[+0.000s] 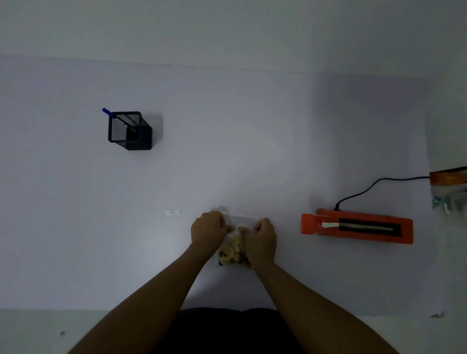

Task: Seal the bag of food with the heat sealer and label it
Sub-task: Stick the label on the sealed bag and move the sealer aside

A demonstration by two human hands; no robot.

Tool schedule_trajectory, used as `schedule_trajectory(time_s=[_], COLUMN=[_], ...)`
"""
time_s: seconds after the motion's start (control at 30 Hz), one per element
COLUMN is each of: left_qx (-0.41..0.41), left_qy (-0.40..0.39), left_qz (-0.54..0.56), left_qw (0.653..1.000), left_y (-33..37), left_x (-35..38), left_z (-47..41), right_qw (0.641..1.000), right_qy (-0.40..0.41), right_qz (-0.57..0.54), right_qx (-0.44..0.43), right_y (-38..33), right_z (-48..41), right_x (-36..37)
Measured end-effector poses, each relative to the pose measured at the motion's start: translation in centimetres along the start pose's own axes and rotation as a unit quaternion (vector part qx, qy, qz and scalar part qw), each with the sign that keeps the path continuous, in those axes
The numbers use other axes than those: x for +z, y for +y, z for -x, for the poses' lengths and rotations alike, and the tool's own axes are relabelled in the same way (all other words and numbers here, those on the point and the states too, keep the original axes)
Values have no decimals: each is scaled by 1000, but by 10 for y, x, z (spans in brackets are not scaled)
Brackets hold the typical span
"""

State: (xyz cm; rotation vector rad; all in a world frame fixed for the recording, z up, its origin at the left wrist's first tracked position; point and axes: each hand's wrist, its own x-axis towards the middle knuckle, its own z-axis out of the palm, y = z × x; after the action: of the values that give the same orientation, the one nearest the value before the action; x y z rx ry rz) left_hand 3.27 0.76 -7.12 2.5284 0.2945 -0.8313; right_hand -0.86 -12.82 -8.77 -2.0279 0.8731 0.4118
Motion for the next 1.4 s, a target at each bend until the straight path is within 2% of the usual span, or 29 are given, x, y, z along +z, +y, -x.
schedule_trajectory(time_s=[0.3, 0.53, 0.7, 0.9, 0.97, 1.13, 1.4], left_qx=[-33, -32, -42, -81, -107, -100, -86], left_qy=[-39, -4, -19, 27, 4, -71, 10], left_qz=[23, -30, -13, 107, 138, 195, 234], left_qw=[998, 999, 999, 991, 985, 973, 969], left_y=[8, 20, 15, -14, -28, -41, -25], left_x=[-1, 3, 1, 2, 11, 34, -18], left_z=[2, 8, 7, 39, 51, 62, 9], right_qw=[1000, 999, 999, 999, 1000, 997, 992], right_qy=[-1, -8, -16, 13, -20, -68, -52], right_qz=[-3, 8, -11, -30, -7, -16, -110], right_qx=[-18, -32, -45, -18, -7, -19, -24], right_y=[10, 12, 9, 28, 41, 50, -23], right_z=[-7, -8, -5, 18, 36, 52, 1], right_x=[-2, -4, -10, -45, -50, -31, -4])
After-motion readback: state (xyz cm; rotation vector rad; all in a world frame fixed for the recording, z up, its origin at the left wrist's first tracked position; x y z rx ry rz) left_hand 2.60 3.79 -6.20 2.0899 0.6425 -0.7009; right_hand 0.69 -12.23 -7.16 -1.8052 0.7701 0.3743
